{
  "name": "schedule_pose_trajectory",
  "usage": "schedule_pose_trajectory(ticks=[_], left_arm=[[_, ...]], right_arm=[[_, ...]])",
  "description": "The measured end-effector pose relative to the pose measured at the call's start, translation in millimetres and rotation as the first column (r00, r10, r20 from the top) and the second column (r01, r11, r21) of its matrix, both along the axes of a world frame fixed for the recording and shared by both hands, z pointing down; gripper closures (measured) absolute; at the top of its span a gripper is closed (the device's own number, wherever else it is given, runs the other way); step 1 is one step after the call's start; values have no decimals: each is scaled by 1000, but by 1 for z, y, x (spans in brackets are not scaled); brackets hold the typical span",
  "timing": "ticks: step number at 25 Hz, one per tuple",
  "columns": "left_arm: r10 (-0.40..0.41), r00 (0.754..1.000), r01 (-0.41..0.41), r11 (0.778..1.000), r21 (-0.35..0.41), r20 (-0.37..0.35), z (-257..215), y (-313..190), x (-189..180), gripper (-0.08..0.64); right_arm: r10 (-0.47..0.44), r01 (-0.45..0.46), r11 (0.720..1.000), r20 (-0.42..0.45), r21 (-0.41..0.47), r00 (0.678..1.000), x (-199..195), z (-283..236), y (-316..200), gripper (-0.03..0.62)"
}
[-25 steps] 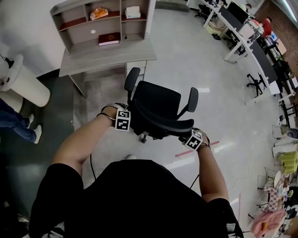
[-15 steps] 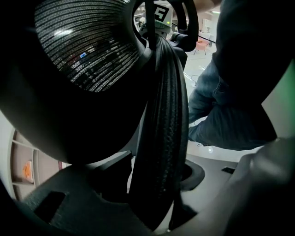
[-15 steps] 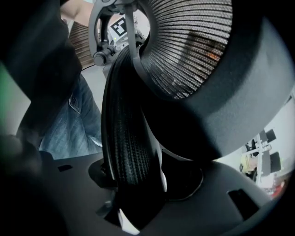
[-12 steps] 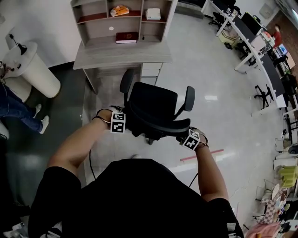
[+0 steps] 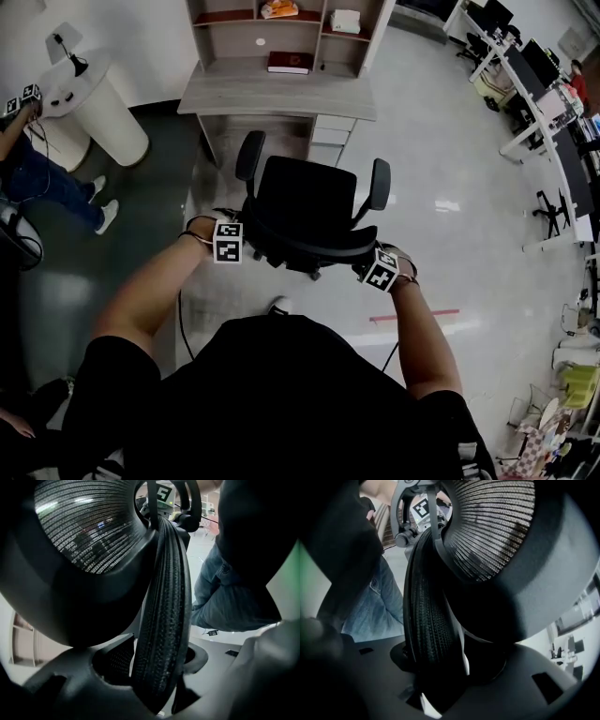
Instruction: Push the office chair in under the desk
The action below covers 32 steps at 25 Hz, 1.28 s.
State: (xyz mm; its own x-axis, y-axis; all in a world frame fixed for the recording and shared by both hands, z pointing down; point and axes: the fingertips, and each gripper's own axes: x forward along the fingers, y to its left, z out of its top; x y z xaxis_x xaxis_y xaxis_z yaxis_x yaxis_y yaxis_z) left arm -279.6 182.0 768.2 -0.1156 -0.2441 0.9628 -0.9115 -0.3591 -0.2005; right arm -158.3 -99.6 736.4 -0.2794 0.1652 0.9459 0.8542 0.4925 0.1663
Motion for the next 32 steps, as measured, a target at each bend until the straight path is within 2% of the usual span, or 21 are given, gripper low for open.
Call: schedule_pose_trajectory(ticks=[6,16,25,32], left_arm=[[-77,997,77,997,-6,3,-2,25,23,327],[-146,989,147,989,-7,9,-6,61,50,333],[-170,985,170,985,7,17,-7,89,59,334],[-159,987,159,987,9,22,-4,118,50,336]], right_arm=[[-75,75,997,-3,-5,997,3,-3,17,367],[-147,147,989,-5,-8,989,11,-7,46,368],[-171,171,985,-10,-2,985,17,-6,74,373],[-162,162,987,-12,-3,987,13,-2,105,376]])
